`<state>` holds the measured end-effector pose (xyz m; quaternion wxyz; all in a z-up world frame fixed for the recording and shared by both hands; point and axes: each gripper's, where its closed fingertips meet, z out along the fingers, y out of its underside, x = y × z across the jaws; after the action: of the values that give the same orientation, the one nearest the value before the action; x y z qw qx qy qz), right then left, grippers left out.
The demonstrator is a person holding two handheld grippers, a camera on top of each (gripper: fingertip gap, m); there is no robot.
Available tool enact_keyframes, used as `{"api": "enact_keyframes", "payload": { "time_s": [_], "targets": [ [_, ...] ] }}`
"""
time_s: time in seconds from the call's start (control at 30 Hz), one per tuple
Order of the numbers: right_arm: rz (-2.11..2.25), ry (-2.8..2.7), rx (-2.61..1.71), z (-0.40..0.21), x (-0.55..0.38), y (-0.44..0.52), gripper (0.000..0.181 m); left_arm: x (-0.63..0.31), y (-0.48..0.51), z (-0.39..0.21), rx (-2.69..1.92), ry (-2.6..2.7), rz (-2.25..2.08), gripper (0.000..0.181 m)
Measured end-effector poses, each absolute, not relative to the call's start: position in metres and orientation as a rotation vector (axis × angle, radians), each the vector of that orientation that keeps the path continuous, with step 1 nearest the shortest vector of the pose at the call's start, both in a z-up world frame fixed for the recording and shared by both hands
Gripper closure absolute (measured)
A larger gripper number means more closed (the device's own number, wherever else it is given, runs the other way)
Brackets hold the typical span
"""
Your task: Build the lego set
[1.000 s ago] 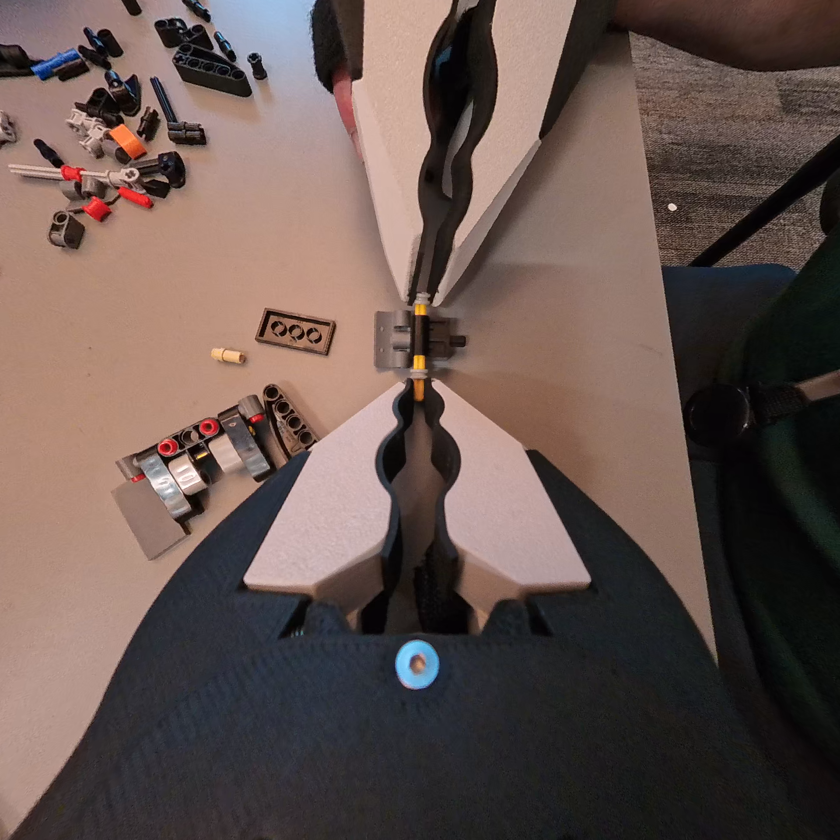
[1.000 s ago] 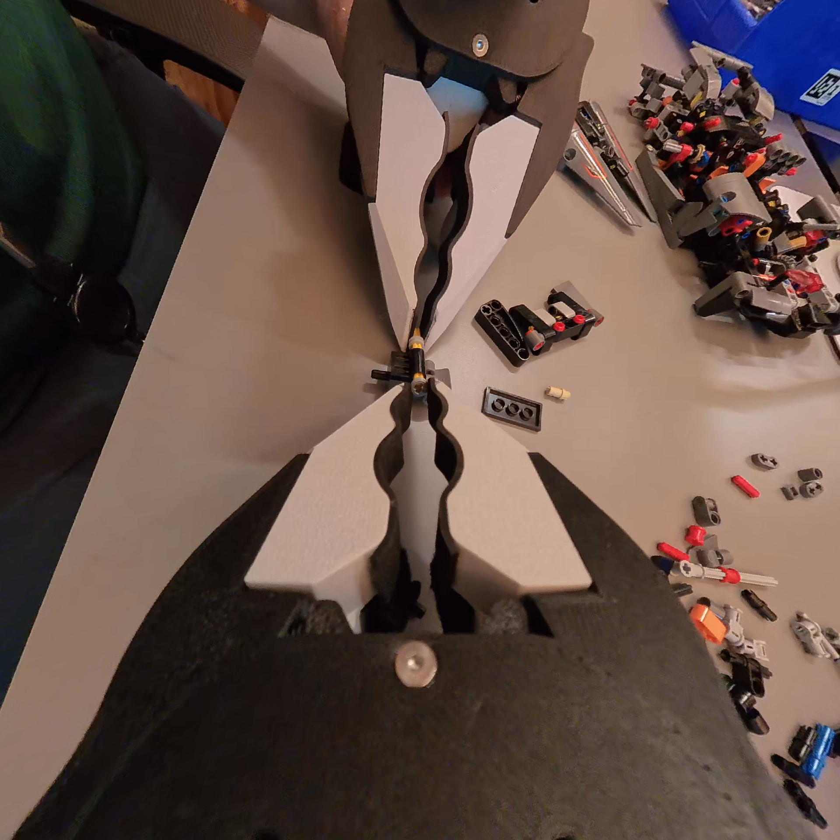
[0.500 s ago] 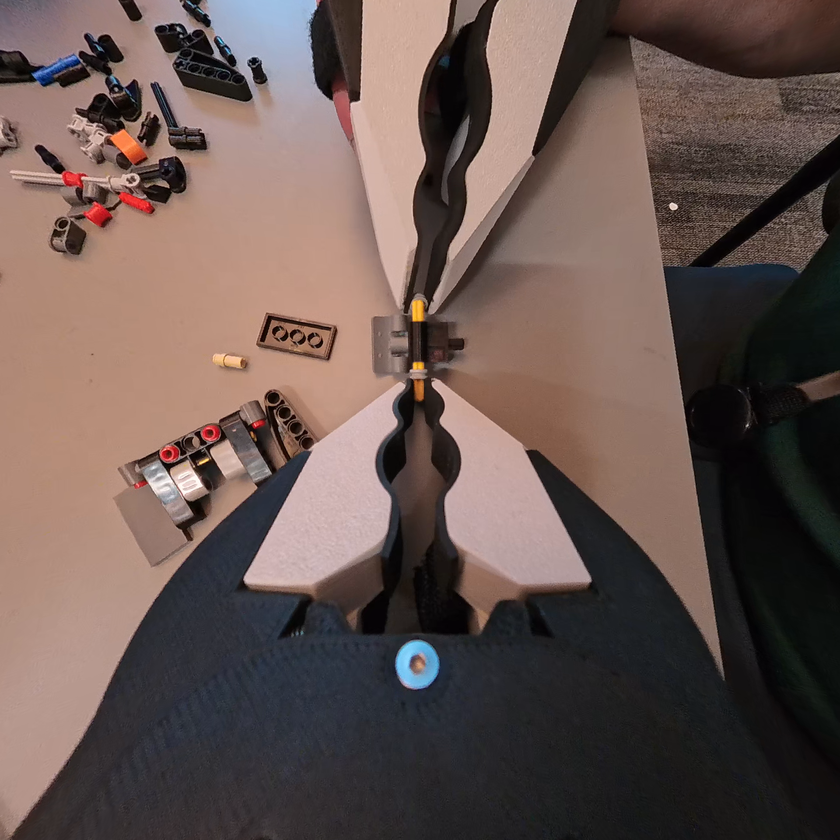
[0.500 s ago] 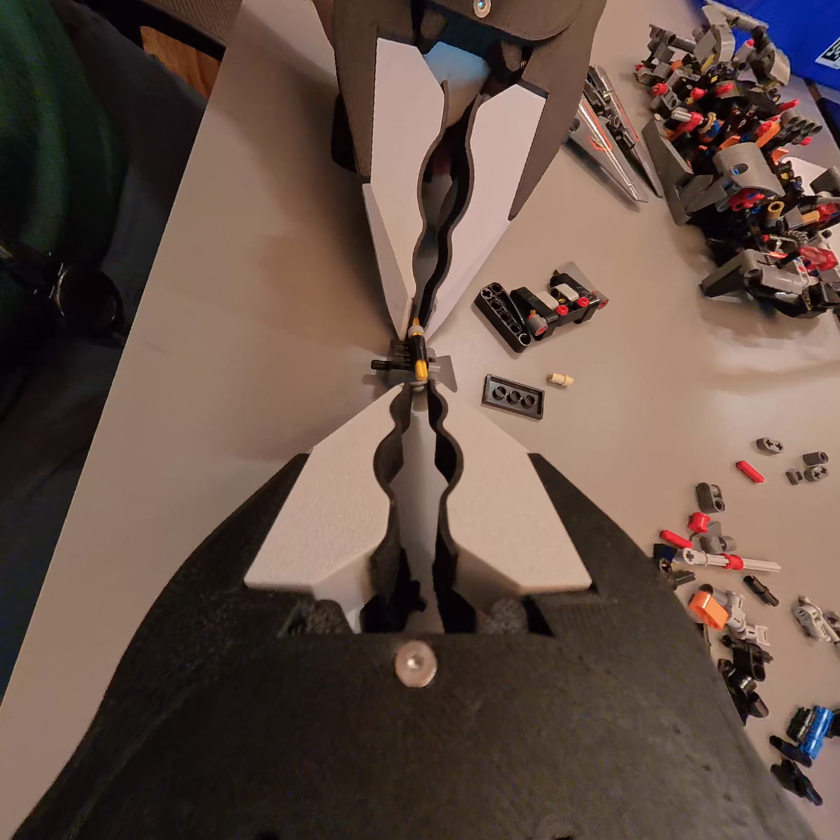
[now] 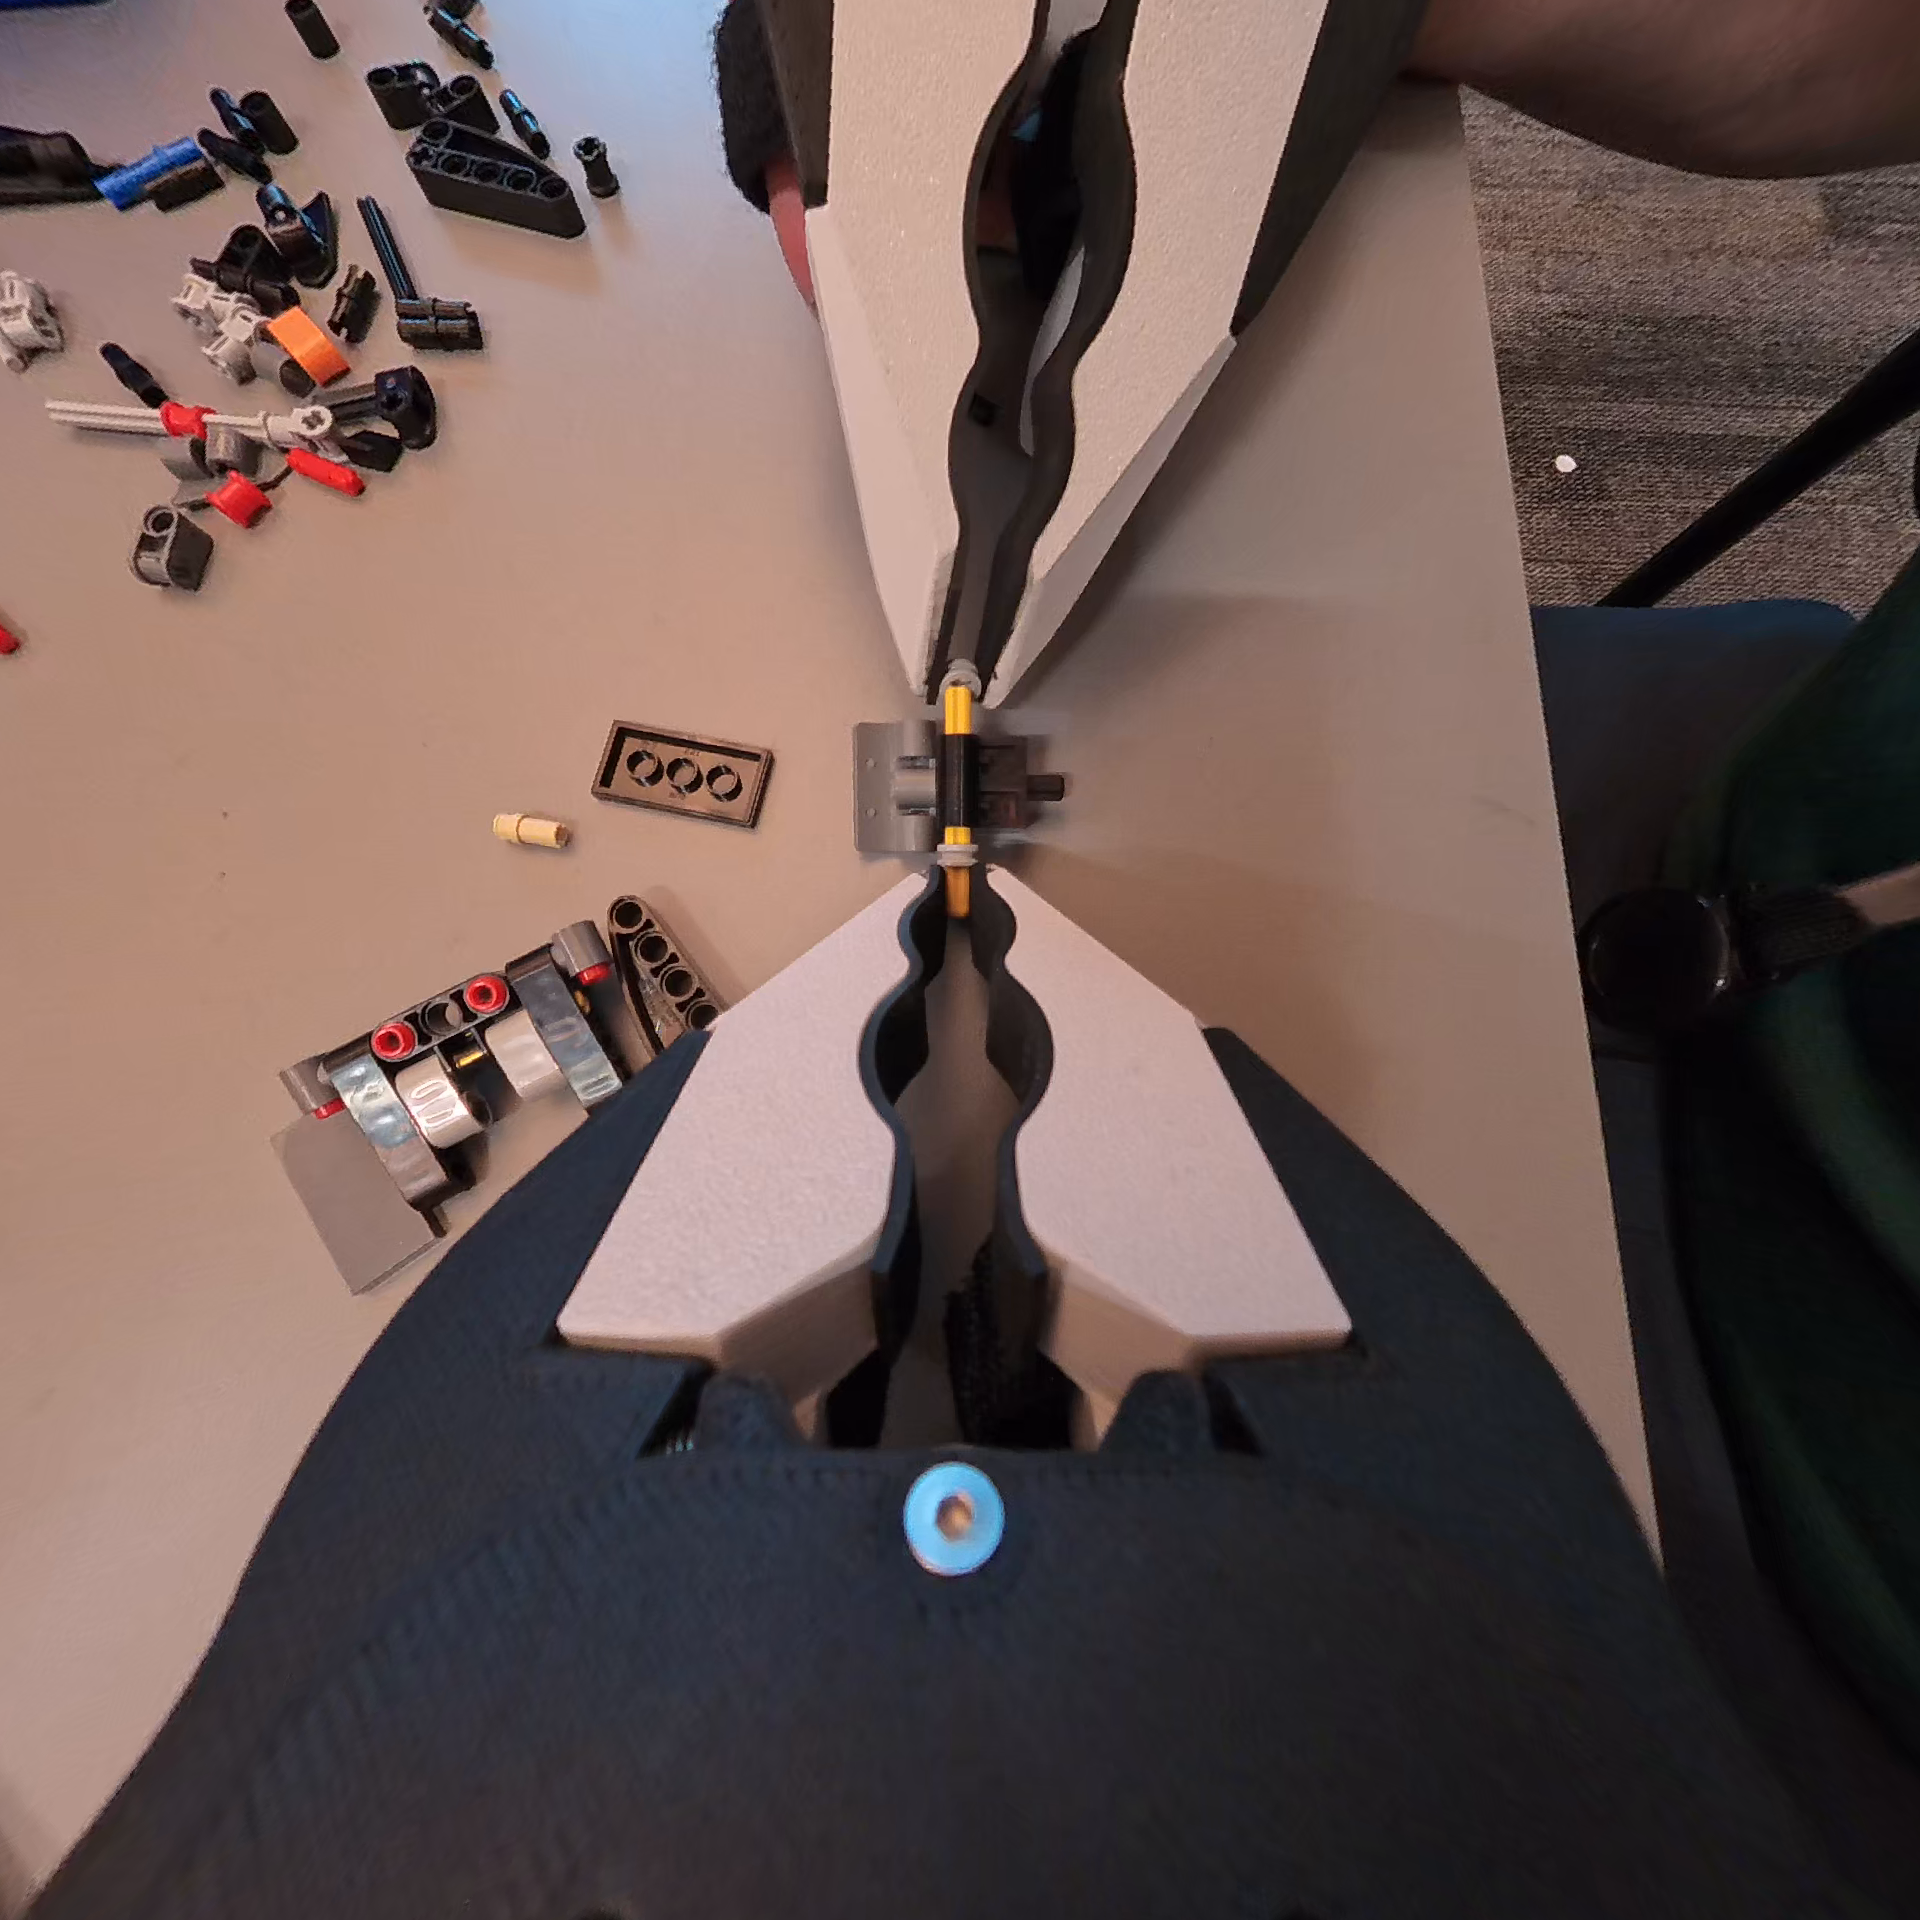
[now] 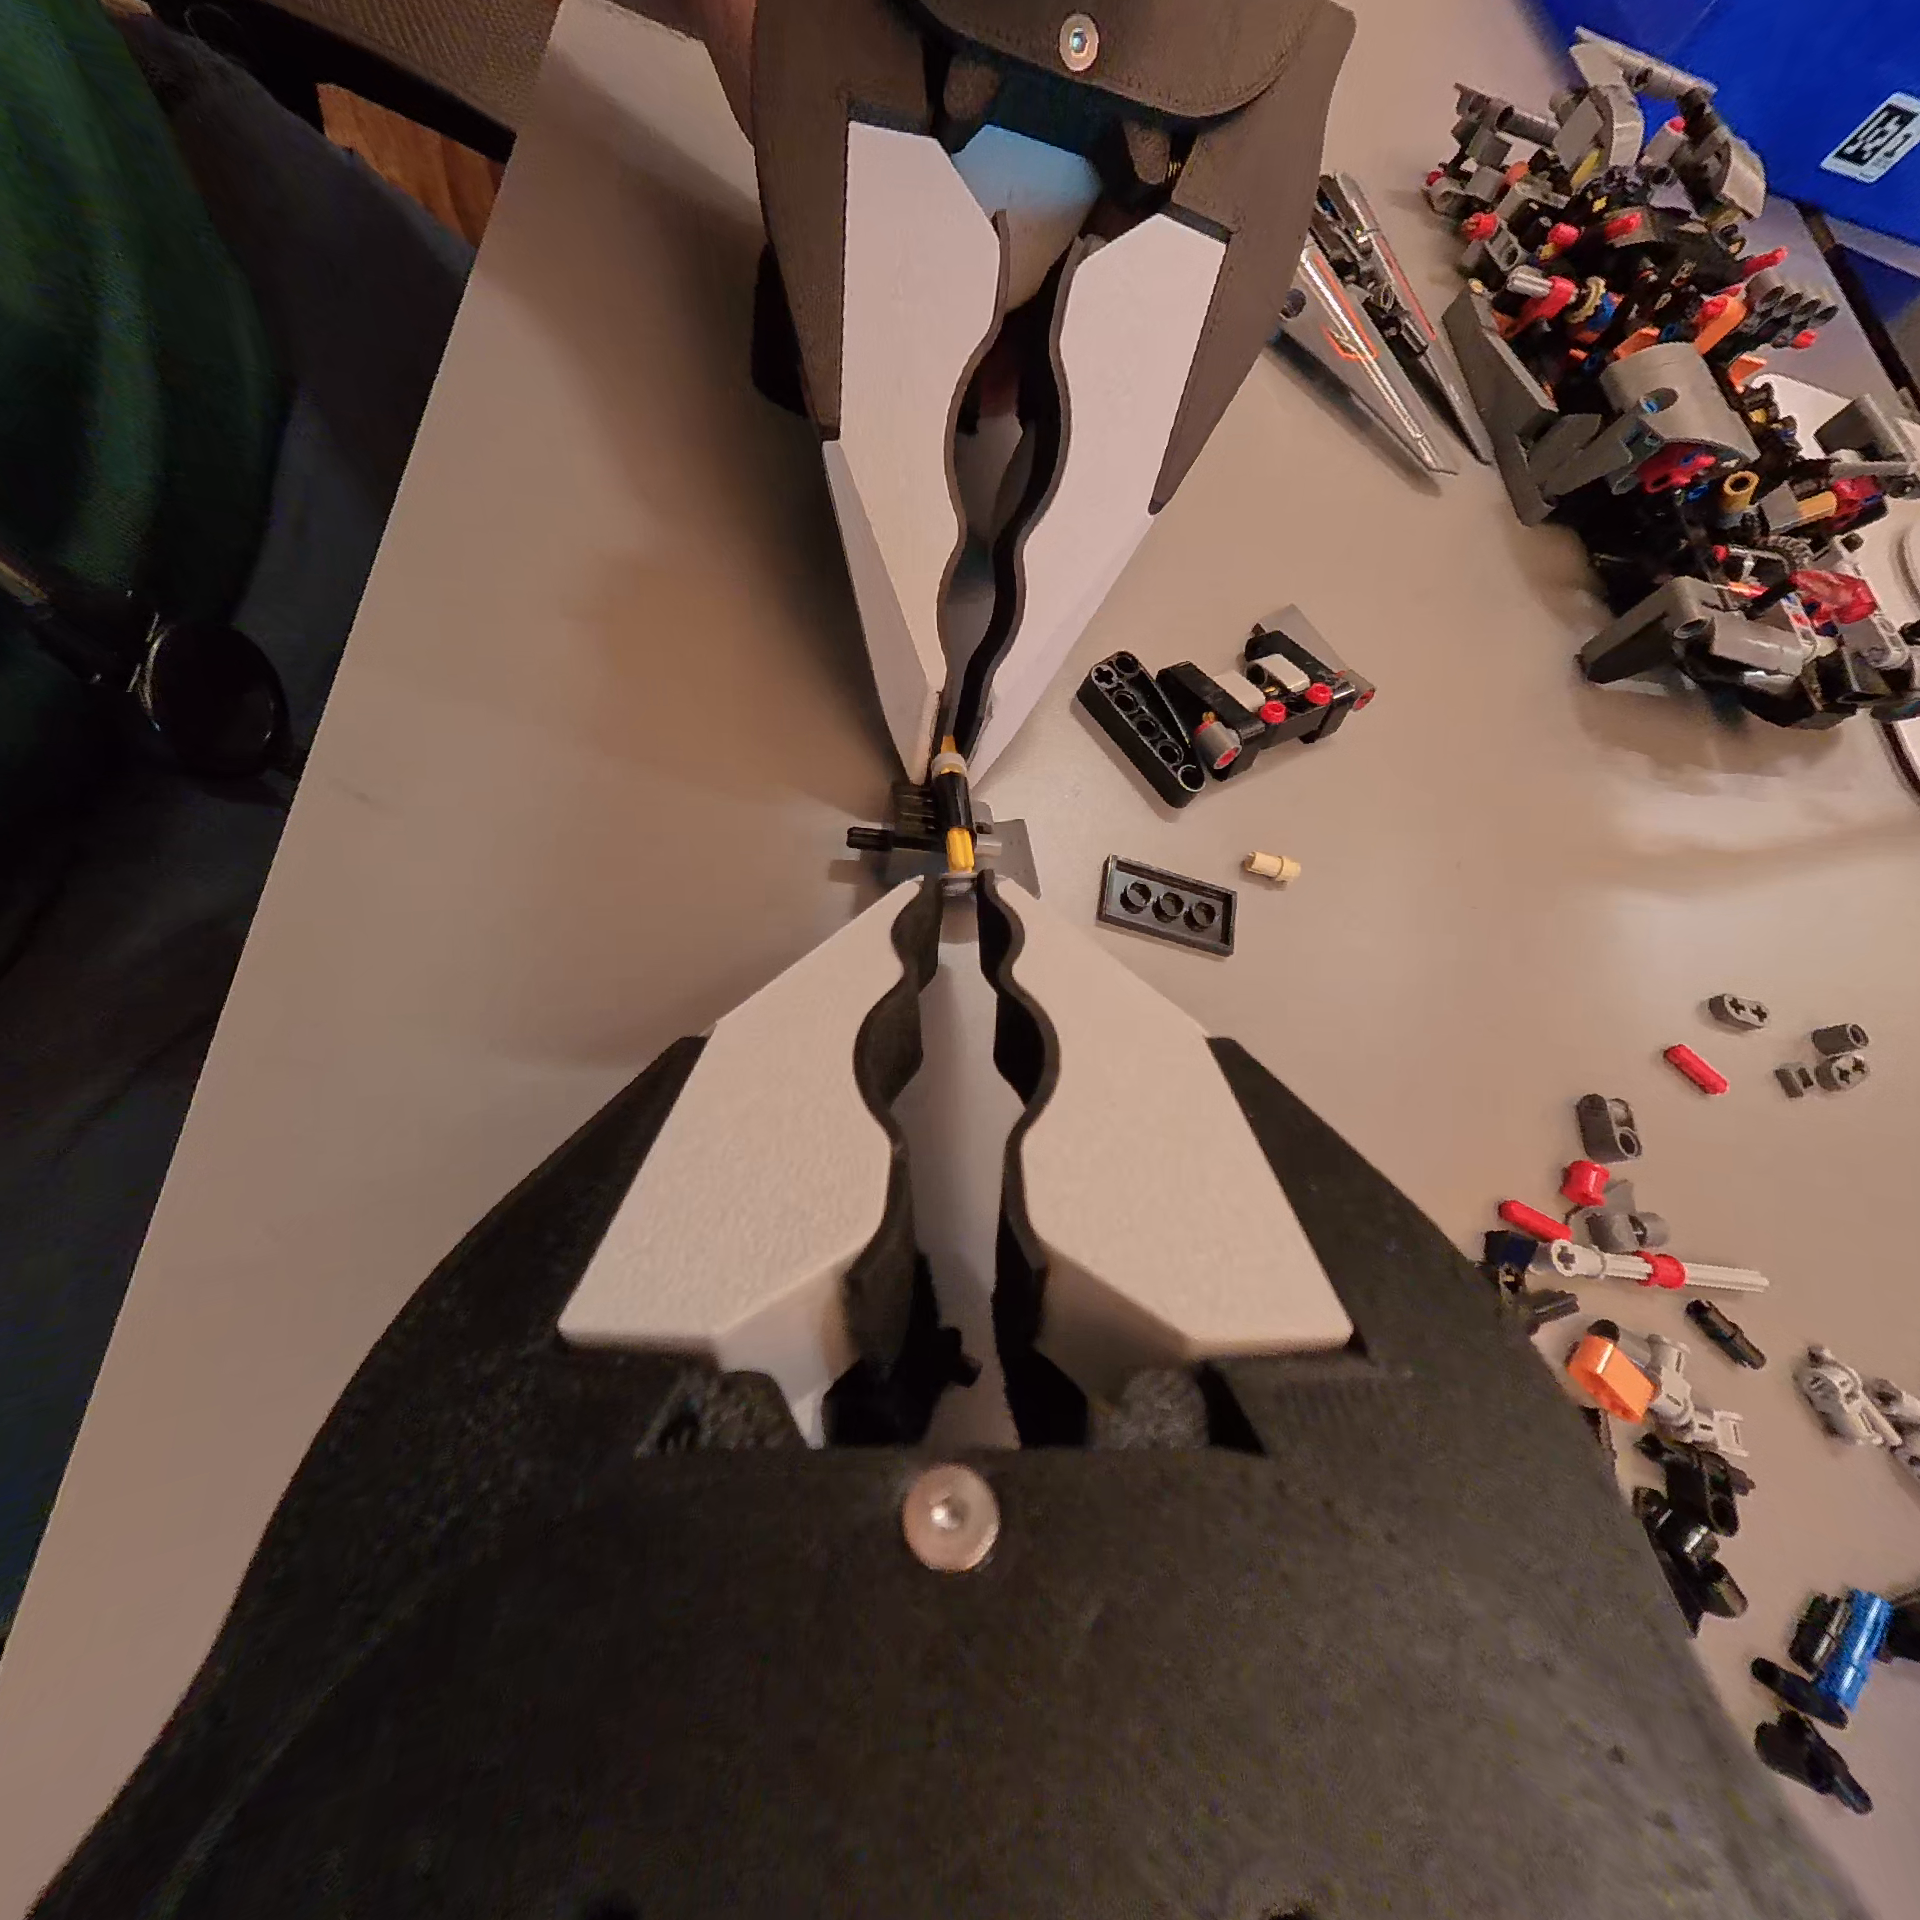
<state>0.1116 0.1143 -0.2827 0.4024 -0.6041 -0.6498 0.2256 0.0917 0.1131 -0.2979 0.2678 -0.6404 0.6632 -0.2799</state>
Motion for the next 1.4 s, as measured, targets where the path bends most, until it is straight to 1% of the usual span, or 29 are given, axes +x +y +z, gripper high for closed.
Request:
{"api": "enact_keyframes", "payload": {
  "time_s": [1.4],
  "targets": [
    [0.582,-1.643,-1.604,-0.2861,0.1109,0.1137,0.177,0.0883,0.1165,-0.295,-1.69,1.954,-0.373,0.179]
  ]
}}
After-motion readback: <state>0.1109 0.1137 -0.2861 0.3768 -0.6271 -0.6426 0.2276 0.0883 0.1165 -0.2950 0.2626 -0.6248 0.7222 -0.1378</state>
